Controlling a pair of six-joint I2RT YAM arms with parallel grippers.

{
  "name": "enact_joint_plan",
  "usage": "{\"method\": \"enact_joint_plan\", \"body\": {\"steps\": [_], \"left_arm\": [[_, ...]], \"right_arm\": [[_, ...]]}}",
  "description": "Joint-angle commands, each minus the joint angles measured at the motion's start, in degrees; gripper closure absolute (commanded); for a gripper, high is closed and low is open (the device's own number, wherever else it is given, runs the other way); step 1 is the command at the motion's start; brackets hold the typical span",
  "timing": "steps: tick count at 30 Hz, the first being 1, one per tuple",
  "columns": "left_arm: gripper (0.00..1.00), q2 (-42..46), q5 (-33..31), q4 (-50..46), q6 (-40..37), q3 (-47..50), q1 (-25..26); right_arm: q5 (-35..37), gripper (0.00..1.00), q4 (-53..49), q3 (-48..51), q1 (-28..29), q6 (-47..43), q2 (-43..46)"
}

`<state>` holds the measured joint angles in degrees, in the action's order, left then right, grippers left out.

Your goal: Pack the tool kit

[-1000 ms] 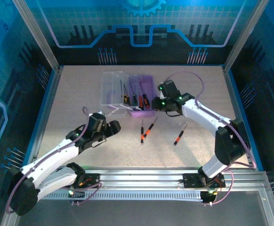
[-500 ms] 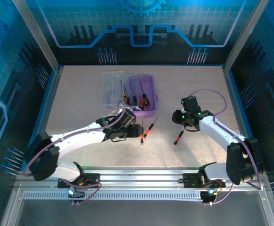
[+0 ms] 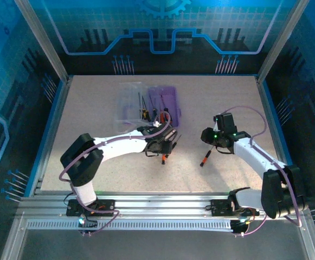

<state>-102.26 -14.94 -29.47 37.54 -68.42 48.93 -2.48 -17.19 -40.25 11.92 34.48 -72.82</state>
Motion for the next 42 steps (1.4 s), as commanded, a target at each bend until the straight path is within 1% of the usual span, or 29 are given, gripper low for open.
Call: {"method": "enact_joint_plan", "body": {"steps": [1, 5, 9, 13, 16, 22, 27, 28, 32, 42], "left_arm": [[0.45, -3.1, -4.5, -4.8, 0.6, -2.1, 0.4], [0.47, -4.5, -2.2, -2.4, 0.7, -1.7, 0.4], [0.48, -5.1, -2.5, -1.8, 0.3, -1.6, 0.3], [0.51, -6.3, -1.5, -0.9, 0.2, -1.4, 0.3], [0.57, -7.5, -0.6, -0.8, 0.1, -1.8, 0.3], [0.57, -8.8, 0.4, -1.3, -0.6, -2.5, 0.3], [0.54, -9.3, 0.7, -1.8, -1.1, -3.0, 0.3], [0.55, -9.5, 0.1, -2.0, -1.1, -3.0, 0.3], [0.7, -9.2, -1.0, -2.4, -0.9, -2.0, 0.3], [0.82, -6.3, -1.9, -2.2, -2.0, 1.6, 0.3]], "right_arm": [[-1.7, 0.69, 1.5, 0.7, -0.9, -0.3, 1.2], [-2.1, 0.69, 2.2, 0.5, -1.1, -0.3, 0.5], [-3.3, 0.69, 2.5, -0.3, -1.1, -0.2, -0.7], [-3.6, 0.69, 2.8, 0.2, -1.2, -0.1, -1.0], [-3.5, 0.69, 2.8, 0.3, -1.1, -0.1, -1.0], [-3.1, 0.69, 2.7, 0.7, -1.2, -0.1, -0.6], [-3.0, 0.69, 2.7, 0.8, -1.3, -0.1, -0.5], [-3.0, 0.69, 2.7, 0.8, -1.2, -0.2, -0.5], [-2.8, 0.69, 2.4, 0.8, -1.3, -0.3, -0.1], [-2.8, 0.69, 2.2, 0.6, -1.5, -0.1, 0.0]]}}
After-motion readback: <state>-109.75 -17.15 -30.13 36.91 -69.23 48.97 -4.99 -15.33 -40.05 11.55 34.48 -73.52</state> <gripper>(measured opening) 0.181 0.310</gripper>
